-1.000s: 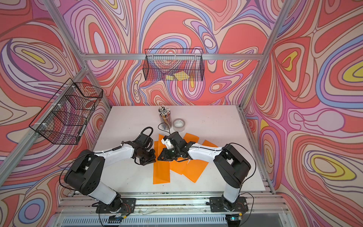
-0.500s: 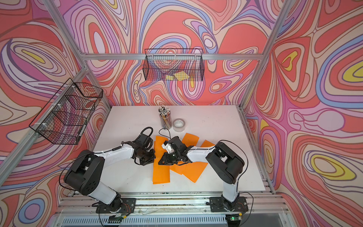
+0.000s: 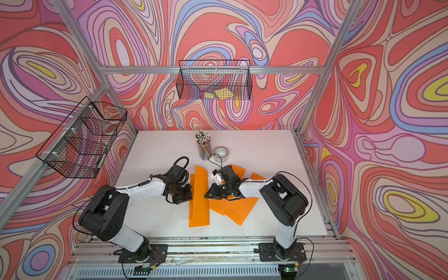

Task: Fold the rectangular paper in half along the long edge
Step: Fold the paper at the center of the board.

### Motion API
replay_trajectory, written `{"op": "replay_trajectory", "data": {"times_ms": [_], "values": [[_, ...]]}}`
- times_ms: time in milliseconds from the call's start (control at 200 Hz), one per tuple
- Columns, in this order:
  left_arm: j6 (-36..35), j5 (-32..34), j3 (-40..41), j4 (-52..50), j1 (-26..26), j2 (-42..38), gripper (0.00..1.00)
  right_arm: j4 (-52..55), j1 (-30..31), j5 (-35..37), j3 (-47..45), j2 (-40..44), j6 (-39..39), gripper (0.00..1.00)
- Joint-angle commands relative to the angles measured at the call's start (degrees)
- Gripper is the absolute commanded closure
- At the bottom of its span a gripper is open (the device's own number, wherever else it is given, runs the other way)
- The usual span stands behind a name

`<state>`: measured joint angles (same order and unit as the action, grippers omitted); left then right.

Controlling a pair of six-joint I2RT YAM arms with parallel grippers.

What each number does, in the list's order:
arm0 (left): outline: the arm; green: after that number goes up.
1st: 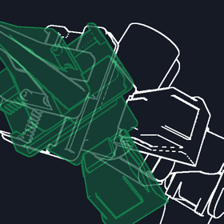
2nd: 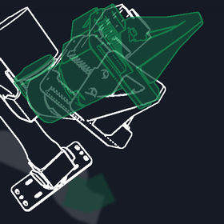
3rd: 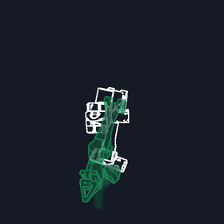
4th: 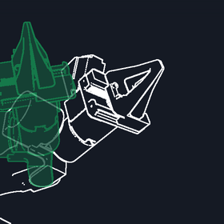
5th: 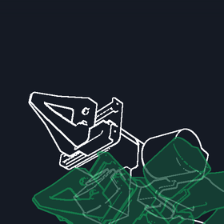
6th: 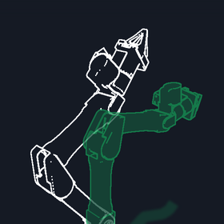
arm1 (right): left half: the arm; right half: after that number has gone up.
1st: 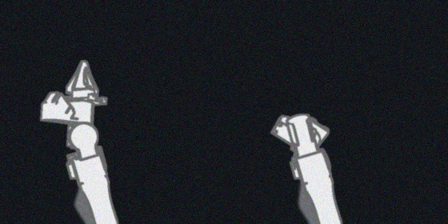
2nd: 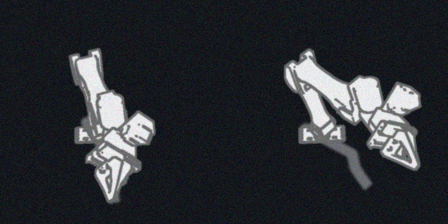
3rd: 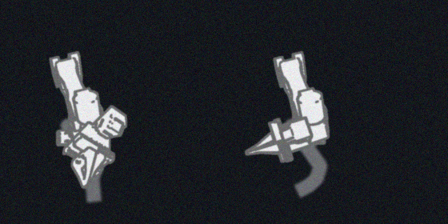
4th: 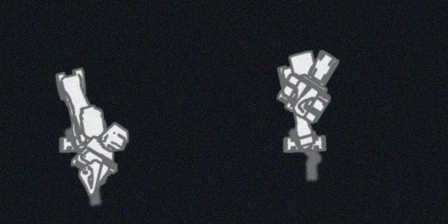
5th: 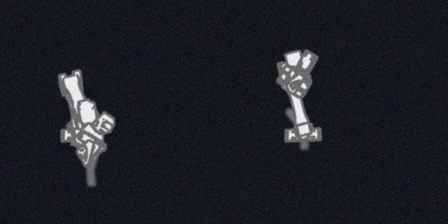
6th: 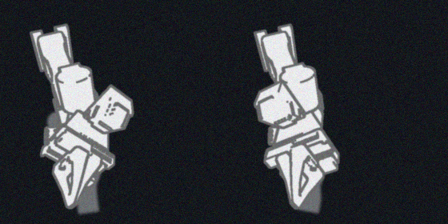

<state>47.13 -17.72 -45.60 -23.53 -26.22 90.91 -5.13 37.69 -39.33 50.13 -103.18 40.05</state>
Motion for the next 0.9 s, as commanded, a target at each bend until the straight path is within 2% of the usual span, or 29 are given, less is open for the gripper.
{"op": "replay_trajectory", "data": {"times_ms": [0, 300, 471, 756, 896], "values": [[-0.3, 3.6, 2.3, -5.3, -0.1, 0.5, 1.0, 2.0, 0.0, -1.2, 3.5, -2.3, -3.0, 0.86], [-0.5, 3.8, 2.0, -6.3, -0.2, -0.3, 1.0, 9.3, -0.2, -1.4, 14.8, -10.1, -8.5, 0.87], [-0.7, 3.9, 1.9, -6.7, -0.1, -0.3, 1.0, 15.0, -2.2, -1.3, 20.5, -13.2, -12.4, 0.87], [-0.8, 3.3, 1.9, -5.9, -0.2, 0.6, 1.0, 20.7, -5.6, -1.3, 26.8, -17.5, -16.2, 0.87], [-0.9, 3.4, 1.8, -5.9, -0.2, 0.9, 1.0, 19.4, -5.5, -3.5, 26.7, -19.9, -14.7, 0.87]]}}
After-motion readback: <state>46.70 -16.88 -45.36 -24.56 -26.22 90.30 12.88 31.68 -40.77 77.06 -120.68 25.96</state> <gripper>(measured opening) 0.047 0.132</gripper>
